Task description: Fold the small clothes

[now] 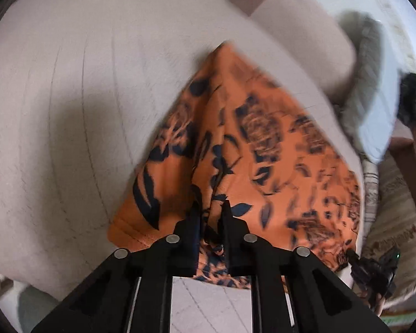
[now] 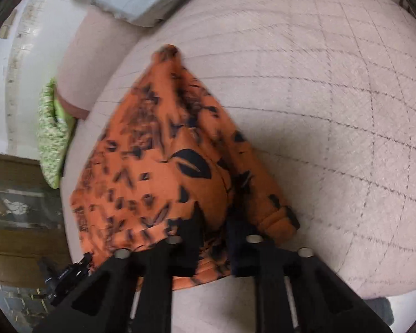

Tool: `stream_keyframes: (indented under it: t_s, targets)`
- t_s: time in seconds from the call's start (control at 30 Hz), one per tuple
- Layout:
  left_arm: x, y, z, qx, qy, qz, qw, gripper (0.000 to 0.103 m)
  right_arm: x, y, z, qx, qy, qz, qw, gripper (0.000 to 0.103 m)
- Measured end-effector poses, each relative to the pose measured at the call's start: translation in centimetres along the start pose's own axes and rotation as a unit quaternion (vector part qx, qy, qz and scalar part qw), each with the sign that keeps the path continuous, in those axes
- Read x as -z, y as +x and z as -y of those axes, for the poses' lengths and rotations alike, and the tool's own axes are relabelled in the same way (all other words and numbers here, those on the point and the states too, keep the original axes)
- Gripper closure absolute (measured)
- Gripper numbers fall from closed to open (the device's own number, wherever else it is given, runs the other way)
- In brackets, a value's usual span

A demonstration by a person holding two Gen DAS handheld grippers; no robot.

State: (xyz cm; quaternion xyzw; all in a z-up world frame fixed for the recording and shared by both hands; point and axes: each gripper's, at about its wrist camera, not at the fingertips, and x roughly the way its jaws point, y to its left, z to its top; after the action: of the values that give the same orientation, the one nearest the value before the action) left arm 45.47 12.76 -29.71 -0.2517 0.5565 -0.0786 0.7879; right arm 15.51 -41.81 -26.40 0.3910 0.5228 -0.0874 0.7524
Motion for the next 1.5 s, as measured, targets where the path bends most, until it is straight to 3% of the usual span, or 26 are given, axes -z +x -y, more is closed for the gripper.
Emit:
stream_keyframes:
  t_s: [0.13, 0.27, 0.33, 0.43, 0.57, 0.8, 0.93, 1.0, 1.17, 1.2, 1.23, 1.3, 1.43, 1.5]
  targets:
    - [-0.6, -3.1, -0.7, 0.004, 0.013, 0.041, 0.9991, 0.092, 1.8, -2.8, -2.2, 0.015, -0.058, 0.029, 0.998, 0.094]
    - [-0.3, 1.2, -1.7, -0.048, 0.031, -0.006, 0.9984, 0.091, 2.8, 0.2, -1.0, 0.066, -0.071, 0.005, 0.995, 0.094]
    - [-0.3, 1.6, -1.7, -0.049, 0.025, 0.003, 0.9985, 0.091, 2.6, 0.9, -0.4, 0.057, -0.061, -0.002, 0.997, 0.094]
    - [-0.2, 1.2, -1.1, -0.054, 0.030, 0.025, 0.9978, 0.089, 2.3, -1.0, -1.0, 0.044, -0.072, 0.025, 0.996, 0.092]
    - [0.8, 2.1, 0.3, -0.098, 0.089, 0.030, 0.9907, 0.081, 1.9, 0.9, -0.4, 0.076, -0.089, 0.007, 0.993, 0.090]
    - [2.2, -1.9, 0.8, -0.108, 0.097, 0.045, 0.9884, 0.072, 3.6, -2.1, -1.3, 0.058, -0.104, 0.043, 0.992, 0.060]
    - [2.7, -4.8, -0.2, -0.101, 0.087, 0.066, 0.9889, 0.049, 3.7, -4.1, -1.7, 0.037, -0.113, 0.065, 0.991, 0.037]
    - [2.2, -4.1, -0.6, -0.109, 0.081, 0.055, 0.9892, 0.049, 3.2, -3.8, -2.0, 0.045, -0.113, 0.068, 0.990, 0.034]
    - [1.0, -0.7, -0.9, -0.095, 0.067, 0.013, 0.9931, 0.049, 2.0, -1.2, -1.6, 0.060, -0.111, 0.033, 0.992, 0.037]
    - [0.9, -0.3, -0.9, -0.095, 0.068, 0.012, 0.9931, 0.048, 2.0, -0.8, -1.7, 0.067, -0.113, 0.029, 0.991, 0.046]
    - [1.0, -0.2, -0.7, -0.098, 0.073, 0.015, 0.9923, 0.047, 2.0, -0.4, -1.8, 0.081, -0.117, 0.027, 0.989, 0.066]
    - [1.2, 0.0, -0.3, -0.112, 0.084, 0.019, 0.9900, 0.047, 2.1, -0.1, -1.6, 0.088, -0.115, 0.025, 0.989, 0.085]
    - [1.4, 0.5, 0.0, -0.125, 0.091, 0.023, 0.9877, 0.047, 3.0, -2.0, -2.0, 0.091, -0.118, 0.065, 0.987, 0.088]
    - [1.4, 0.8, 0.0, -0.128, 0.094, 0.025, 0.9870, 0.047, 3.1, -1.7, -2.1, 0.099, -0.120, 0.060, 0.986, 0.088]
